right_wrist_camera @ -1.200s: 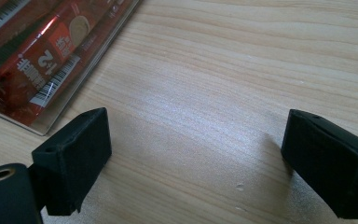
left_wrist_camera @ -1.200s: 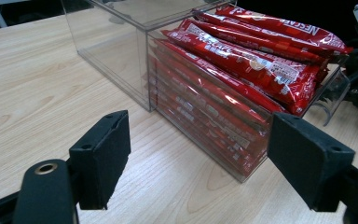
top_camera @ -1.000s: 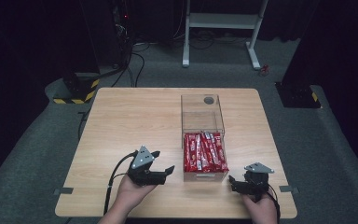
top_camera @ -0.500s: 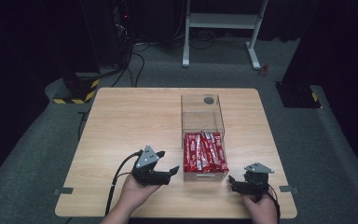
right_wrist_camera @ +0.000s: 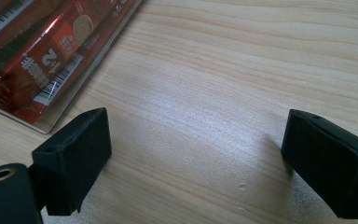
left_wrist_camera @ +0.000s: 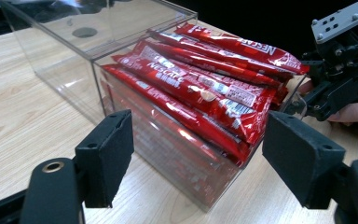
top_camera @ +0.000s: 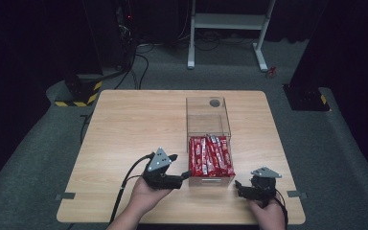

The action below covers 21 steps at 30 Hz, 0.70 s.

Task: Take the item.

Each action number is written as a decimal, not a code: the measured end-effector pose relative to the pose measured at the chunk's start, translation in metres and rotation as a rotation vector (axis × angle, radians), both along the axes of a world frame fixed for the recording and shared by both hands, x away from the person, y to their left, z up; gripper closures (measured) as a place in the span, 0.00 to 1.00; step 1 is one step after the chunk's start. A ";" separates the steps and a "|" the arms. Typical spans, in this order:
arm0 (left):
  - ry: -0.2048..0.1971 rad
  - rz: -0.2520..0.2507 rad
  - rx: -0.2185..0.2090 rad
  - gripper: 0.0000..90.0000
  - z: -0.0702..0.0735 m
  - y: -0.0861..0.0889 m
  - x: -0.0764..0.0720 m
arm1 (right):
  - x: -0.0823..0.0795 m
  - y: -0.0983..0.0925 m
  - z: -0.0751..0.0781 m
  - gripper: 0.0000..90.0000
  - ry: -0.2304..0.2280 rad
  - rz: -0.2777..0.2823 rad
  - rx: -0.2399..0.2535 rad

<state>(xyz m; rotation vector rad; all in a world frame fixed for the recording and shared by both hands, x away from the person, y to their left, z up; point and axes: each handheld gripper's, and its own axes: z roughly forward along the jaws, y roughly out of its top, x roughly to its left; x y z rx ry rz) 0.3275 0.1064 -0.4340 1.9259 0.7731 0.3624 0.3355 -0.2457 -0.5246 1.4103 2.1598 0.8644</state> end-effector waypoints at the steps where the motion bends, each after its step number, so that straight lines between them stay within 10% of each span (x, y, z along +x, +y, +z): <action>1: 0.002 0.001 0.000 0.29 0.000 -0.001 0.000 | 0.000 0.000 0.000 0.09 0.000 0.002 -0.001; 21: 0.018 -0.032 0.005 0.35 0.001 -0.024 0.008 | 0.000 0.000 0.000 0.09 -0.001 0.005 -0.002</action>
